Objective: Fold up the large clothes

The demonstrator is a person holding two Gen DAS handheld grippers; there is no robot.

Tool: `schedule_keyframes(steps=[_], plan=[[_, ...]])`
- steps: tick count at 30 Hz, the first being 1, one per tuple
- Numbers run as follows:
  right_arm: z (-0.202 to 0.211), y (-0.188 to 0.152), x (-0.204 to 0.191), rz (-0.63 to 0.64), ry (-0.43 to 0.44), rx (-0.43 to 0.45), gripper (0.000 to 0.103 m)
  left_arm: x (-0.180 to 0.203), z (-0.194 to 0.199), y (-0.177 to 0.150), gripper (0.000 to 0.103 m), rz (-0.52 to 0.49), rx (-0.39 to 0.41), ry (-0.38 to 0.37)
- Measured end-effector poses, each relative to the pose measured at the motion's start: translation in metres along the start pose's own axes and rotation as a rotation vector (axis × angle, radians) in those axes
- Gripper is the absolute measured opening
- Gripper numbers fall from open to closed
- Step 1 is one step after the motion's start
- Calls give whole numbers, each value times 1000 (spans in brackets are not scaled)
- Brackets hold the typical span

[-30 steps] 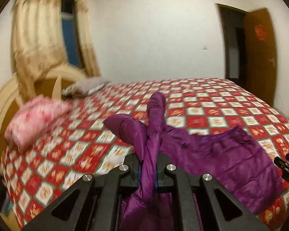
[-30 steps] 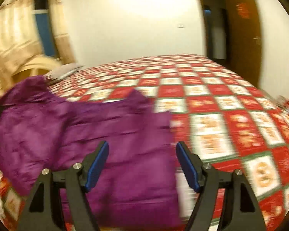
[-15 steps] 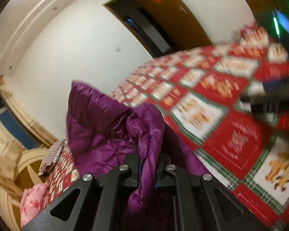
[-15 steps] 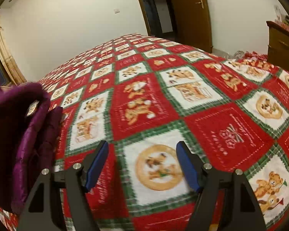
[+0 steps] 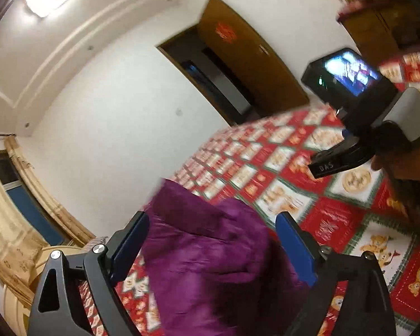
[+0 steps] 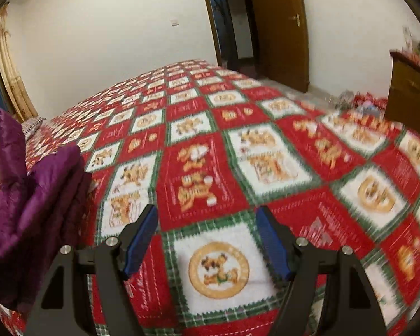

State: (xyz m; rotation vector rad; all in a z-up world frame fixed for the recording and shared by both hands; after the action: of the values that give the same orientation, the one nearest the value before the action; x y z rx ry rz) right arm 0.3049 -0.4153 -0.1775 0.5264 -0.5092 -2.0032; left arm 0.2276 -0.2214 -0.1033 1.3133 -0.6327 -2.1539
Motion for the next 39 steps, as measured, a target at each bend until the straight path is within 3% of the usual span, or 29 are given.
schedule_keyframes(steps=[4,7,10,14,16,19,22,25,28,31,39], plan=[[32,24,-33,53,32,24,72,-57,-26,-15,93,118,-109,101],[60,45,-93,165,71,46,57,-118,-78,-43,93,296,-323,192],[73,60,-152,240,97,48,47,-170,-121,-70,93,502,-503,224],[74,72,-230,319,112,29,46,-196,-158,-79,93,627,-573,217],[59,77,-261,314,124,-30,46,-199,-174,-78,93,645,-603,230],[33,79,-282,281,150,-117,46,-199,-195,-79,94,691,-623,172],[8,75,-269,257,86,-104,44,-191,-210,-77,94,737,-594,90],[-19,65,-234,197,51,-113,44,-173,-225,-70,94,719,-588,43],[-46,53,-201,158,23,-140,44,-147,-246,-66,94,664,-617,44],[-64,42,-183,142,82,-143,45,-132,-252,-62,94,633,-610,58],[-74,34,-181,154,109,-88,48,-115,-266,-68,96,621,-618,99]])
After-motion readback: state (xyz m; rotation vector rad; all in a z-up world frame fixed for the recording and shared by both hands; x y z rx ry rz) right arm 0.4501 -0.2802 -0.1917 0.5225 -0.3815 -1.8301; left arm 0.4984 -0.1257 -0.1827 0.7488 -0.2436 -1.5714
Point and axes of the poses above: each gripper's, at about its wrist camera, not at the fingertips, and z roughly against the way its jaws point, x to its right, y to its top, the point moved 3 cm from there along -z, roughly the way its jaws point, and after that the axes turned 15 degrees about -x, right-handed, at the moved point
